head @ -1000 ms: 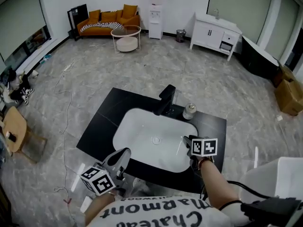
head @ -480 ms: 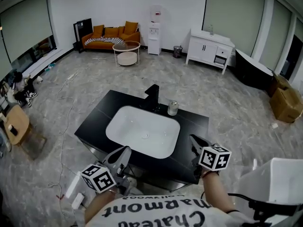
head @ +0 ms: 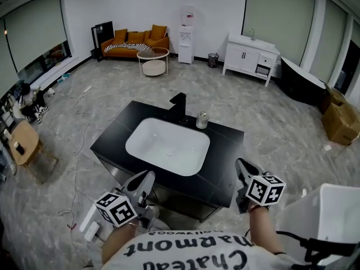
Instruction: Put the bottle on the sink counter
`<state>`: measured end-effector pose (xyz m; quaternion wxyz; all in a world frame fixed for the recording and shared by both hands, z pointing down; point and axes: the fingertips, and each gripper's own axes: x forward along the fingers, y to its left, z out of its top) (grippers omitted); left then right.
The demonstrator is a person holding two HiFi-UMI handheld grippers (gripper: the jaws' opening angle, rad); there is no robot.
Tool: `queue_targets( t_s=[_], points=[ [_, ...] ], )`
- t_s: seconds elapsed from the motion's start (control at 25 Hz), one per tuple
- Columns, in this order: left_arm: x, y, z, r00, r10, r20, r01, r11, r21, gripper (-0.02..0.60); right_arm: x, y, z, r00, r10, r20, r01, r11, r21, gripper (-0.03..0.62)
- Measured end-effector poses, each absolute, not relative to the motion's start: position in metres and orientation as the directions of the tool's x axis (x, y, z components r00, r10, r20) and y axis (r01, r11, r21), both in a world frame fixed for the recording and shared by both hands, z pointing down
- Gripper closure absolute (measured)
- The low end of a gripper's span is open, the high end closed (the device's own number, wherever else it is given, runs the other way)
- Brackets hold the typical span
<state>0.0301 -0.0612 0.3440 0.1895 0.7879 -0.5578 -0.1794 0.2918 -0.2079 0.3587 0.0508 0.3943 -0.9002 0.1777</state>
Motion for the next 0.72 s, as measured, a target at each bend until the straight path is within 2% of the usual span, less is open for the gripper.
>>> queue_targets(
  t_s=[0.28,0.72],
  points=[
    [0.048,-0.046,0.342,0.310,-0.948,-0.068,-0.812,-0.301,0.500,0.568,0.295,-0.189,0.370,-0.694,-0.660,0.288,-0.718,0.661,-0.217,0.577],
    [0.037,-0.041,0.338,0.297,-0.953,-0.066,-0.822,-0.290,0.490,0.568,0.284,-0.181,0.374,-0.704,-0.648,0.290,-0.708,0.670,-0.223,0.577]
  ],
)
